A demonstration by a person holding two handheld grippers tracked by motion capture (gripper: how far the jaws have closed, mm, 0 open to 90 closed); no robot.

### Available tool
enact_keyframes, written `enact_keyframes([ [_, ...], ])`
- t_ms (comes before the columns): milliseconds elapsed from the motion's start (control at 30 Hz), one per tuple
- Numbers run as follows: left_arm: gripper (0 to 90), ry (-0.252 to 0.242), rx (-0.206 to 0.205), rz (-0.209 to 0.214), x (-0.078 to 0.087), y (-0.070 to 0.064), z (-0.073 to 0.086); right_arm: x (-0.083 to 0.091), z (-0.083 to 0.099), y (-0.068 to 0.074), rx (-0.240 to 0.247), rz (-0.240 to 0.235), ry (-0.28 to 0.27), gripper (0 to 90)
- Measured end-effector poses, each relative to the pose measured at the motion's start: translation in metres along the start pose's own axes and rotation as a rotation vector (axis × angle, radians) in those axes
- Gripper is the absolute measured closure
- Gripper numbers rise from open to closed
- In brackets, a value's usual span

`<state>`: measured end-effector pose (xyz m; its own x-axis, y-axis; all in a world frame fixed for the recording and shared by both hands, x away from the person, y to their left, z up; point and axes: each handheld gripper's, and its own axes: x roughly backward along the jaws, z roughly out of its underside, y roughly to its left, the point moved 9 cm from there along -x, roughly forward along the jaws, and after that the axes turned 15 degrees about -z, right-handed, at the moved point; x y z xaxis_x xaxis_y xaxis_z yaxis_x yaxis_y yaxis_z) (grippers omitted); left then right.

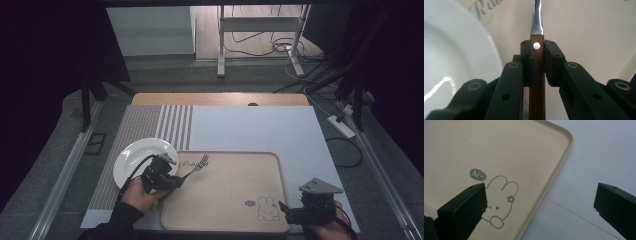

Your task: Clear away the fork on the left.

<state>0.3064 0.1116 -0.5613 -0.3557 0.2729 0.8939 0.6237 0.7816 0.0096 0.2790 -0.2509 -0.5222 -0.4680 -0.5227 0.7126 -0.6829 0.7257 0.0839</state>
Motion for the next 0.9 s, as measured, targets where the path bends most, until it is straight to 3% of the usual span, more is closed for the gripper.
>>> enact_keyframes([
  [333,77.9,0.047,-0.034,-0.025,-0.02,-0.023,0.002,0.0,0.0,0.001,0.004,-0.003,0.003,0.0],
  [467,76.8,0.067,-0.097,-0.035,-0.028,-0.031,0.006,0.0,0.0,0.001,0.006,-0.003,0.001,0.0],
  [533,75.8,0.059,-0.104,-0.033,-0.028,-0.032,0.006,0.0,0.0,0.001,0.008,-0.003,0.001,0.0],
  [600,65.9,0.025,-0.1,-0.026,-0.023,-0.033,0.0,0.0,0.0,0.001,0.009,-0.003,0.002,0.0],
  [633,65.7,0.025,-0.1,-0.026,-0.023,-0.033,0.0,0.0,0.0,0.001,0.009,-0.003,0.002,0.0],
  [767,87.0,-0.007,-0.119,-0.041,-0.019,-0.034,-0.012,0.0,0.0,0.001,0.006,-0.002,0.005,0.0],
  [900,89.1,-0.004,-0.152,0.002,-0.026,-0.045,-0.029,-0.001,0.0,0.001,0.006,-0.001,0.006,0.0],
])
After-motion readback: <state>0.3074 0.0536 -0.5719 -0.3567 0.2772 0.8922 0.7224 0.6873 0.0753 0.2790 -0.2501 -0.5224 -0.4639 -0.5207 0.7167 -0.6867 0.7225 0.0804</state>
